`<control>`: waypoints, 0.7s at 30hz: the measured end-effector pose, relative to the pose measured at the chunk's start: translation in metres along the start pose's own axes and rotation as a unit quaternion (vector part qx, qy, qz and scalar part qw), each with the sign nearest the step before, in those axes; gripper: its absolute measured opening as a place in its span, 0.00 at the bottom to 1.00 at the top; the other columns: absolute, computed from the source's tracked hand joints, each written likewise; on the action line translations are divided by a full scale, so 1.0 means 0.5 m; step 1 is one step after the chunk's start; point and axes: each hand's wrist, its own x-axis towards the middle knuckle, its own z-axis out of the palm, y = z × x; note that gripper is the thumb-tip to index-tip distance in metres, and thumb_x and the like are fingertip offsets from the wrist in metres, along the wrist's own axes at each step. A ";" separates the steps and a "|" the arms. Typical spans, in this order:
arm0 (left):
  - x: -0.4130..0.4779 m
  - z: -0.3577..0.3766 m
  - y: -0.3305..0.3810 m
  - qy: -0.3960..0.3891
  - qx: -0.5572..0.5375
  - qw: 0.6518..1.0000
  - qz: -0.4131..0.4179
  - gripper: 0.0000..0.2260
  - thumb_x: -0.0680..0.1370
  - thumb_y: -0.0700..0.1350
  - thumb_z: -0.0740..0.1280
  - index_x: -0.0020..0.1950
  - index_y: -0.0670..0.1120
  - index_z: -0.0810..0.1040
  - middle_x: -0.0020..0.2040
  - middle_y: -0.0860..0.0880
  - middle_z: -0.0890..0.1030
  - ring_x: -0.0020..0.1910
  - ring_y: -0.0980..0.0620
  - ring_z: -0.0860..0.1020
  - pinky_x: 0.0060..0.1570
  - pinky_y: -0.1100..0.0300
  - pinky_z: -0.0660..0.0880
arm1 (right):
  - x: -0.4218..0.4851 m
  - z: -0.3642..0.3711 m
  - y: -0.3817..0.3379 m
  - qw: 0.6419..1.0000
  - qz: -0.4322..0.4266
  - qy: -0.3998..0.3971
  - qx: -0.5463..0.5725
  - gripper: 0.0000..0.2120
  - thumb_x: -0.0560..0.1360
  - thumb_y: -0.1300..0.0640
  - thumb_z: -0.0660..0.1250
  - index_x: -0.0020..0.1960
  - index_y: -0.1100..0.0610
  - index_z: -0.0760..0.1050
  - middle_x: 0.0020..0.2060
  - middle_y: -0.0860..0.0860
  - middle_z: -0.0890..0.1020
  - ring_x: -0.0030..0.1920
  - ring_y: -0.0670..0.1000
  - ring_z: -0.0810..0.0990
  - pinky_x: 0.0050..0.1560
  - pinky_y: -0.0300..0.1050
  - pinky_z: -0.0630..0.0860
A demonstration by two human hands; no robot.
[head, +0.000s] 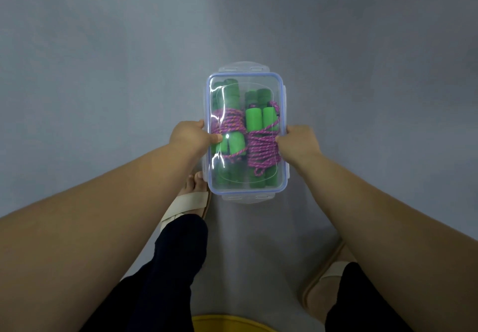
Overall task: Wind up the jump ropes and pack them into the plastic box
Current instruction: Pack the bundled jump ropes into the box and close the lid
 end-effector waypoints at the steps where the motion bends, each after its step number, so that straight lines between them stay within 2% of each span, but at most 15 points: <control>1: 0.000 -0.001 0.006 -0.001 -0.008 1.000 -0.007 0.31 0.72 0.45 0.73 0.72 0.42 0.66 0.67 0.42 0.73 0.63 0.42 0.74 0.65 0.49 0.70 | 0.004 -0.001 -0.007 0.999 -0.001 0.007 -0.039 0.14 0.78 0.57 0.58 0.55 0.65 0.76 0.51 0.61 0.79 0.45 0.54 0.73 0.47 0.44 0.71; 3: 0.002 -0.005 0.014 -0.012 -0.044 0.999 -0.026 0.24 0.71 0.41 0.74 0.65 0.40 0.74 0.56 0.42 0.79 0.54 0.42 0.78 0.58 0.49 0.75 | 0.004 -0.009 -0.012 0.997 -0.006 0.018 -0.075 0.17 0.80 0.54 0.56 0.50 0.65 0.78 0.45 0.60 0.79 0.45 0.57 0.74 0.46 0.45 0.71; 5: 0.002 -0.011 0.014 -0.037 -0.073 0.996 -0.040 0.19 0.71 0.38 0.73 0.61 0.39 0.77 0.51 0.42 0.81 0.49 0.43 0.79 0.51 0.51 0.77 | 0.006 -0.014 -0.007 0.998 -0.010 0.012 -0.055 0.15 0.79 0.52 0.57 0.46 0.61 0.79 0.39 0.56 0.78 0.44 0.57 0.75 0.45 0.43 0.71; 7: 0.003 -0.013 0.006 -0.048 -0.100 0.993 -0.037 0.21 0.72 0.38 0.72 0.65 0.41 0.74 0.55 0.42 0.80 0.51 0.44 0.80 0.50 0.53 0.77 | 0.009 -0.015 -0.002 1.000 -0.019 0.006 0.010 0.13 0.77 0.53 0.61 0.56 0.57 0.79 0.48 0.55 0.81 0.49 0.57 0.79 0.54 0.49 0.76; 8: 0.002 -0.014 0.001 -0.048 -0.107 0.993 -0.033 0.23 0.73 0.39 0.71 0.68 0.42 0.72 0.57 0.42 0.80 0.52 0.44 0.79 0.50 0.54 0.76 | 0.007 -0.016 -0.003 0.999 -0.017 0.007 0.044 0.15 0.76 0.53 0.63 0.60 0.55 0.77 0.54 0.54 0.81 0.52 0.57 0.80 0.56 0.53 0.77; 9: 0.002 -0.014 -0.002 -0.049 -0.114 0.992 -0.027 0.24 0.74 0.39 0.70 0.69 0.42 0.70 0.58 0.43 0.79 0.53 0.44 0.79 0.49 0.55 0.75 | 0.006 -0.016 -0.007 0.998 -0.013 0.007 0.066 0.16 0.74 0.54 0.64 0.61 0.54 0.77 0.55 0.54 0.81 0.52 0.58 0.80 0.56 0.56 0.78; 12: 0.000 -0.015 -0.004 -0.062 -0.119 0.991 -0.017 0.21 0.76 0.40 0.68 0.69 0.43 0.71 0.56 0.45 0.79 0.50 0.47 0.78 0.47 0.57 0.74 | 0.015 -0.015 -0.017 0.999 -0.002 0.003 0.053 0.13 0.70 0.60 0.64 0.52 0.63 0.79 0.47 0.60 0.83 0.49 0.61 0.81 0.52 0.56 0.79; 14: 0.003 -0.017 -0.001 -0.059 -0.110 0.992 -0.021 0.22 0.76 0.40 0.69 0.69 0.43 0.71 0.58 0.44 0.79 0.51 0.46 0.78 0.47 0.57 0.74 | 0.018 -0.019 -0.026 0.999 0.007 0.008 0.040 0.11 0.71 0.63 0.63 0.49 0.68 0.79 0.42 0.60 0.82 0.42 0.58 0.79 0.50 0.52 0.80; 15: 0.004 -0.017 0.002 -0.056 -0.101 0.993 -0.022 0.22 0.76 0.40 0.69 0.69 0.43 0.71 0.59 0.43 0.79 0.52 0.46 0.78 0.47 0.56 0.75 | 0.020 -0.019 -0.031 0.999 0.006 0.013 0.041 0.12 0.73 0.61 0.63 0.48 0.69 0.79 0.38 0.58 0.79 0.39 0.56 0.76 0.47 0.50 0.78; 18: 0.013 -0.016 0.002 -0.056 -0.087 0.994 -0.020 0.21 0.74 0.39 0.70 0.67 0.42 0.74 0.57 0.43 0.80 0.52 0.44 0.78 0.46 0.55 0.75 | 0.022 -0.018 -0.032 0.997 0.003 0.049 0.064 0.20 0.76 0.48 0.64 0.44 0.66 0.80 0.33 0.55 0.75 0.37 0.54 0.74 0.45 0.49 0.75; 21: 0.016 -0.019 0.004 -0.055 -0.091 0.994 -0.014 0.17 0.74 0.38 0.71 0.63 0.41 0.76 0.52 0.44 0.80 0.47 0.45 0.79 0.46 0.53 0.76 | 0.024 -0.024 -0.031 0.989 0.018 0.040 0.140 0.14 0.74 0.49 0.68 0.39 0.60 0.80 0.39 0.57 0.81 0.42 0.57 0.80 0.50 0.52 0.79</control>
